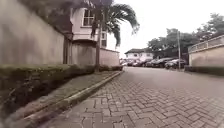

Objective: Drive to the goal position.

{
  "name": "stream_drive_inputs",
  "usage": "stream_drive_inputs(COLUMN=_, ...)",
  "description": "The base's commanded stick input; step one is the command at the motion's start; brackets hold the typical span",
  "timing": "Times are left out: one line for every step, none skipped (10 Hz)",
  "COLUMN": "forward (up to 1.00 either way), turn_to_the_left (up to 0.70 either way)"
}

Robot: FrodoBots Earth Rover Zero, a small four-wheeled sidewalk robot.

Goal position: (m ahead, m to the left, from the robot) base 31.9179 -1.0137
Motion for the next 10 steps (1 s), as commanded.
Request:
stream_drive_inputs(forward=0.70, turn_to_the_left=0.00)
stream_drive_inputs(forward=0.70, turn_to_the_left=0.00)
stream_drive_inputs(forward=0.70, turn_to_the_left=0.00)
stream_drive_inputs(forward=0.70, turn_to_the_left=0.00)
stream_drive_inputs(forward=0.70, turn_to_the_left=0.00)
stream_drive_inputs(forward=0.70, turn_to_the_left=0.00)
stream_drive_inputs(forward=0.70, turn_to_the_left=0.00)
stream_drive_inputs(forward=0.70, turn_to_the_left=-0.17)
stream_drive_inputs(forward=0.70, turn_to_the_left=-0.34)
stream_drive_inputs(forward=0.70, turn_to_the_left=-0.35)
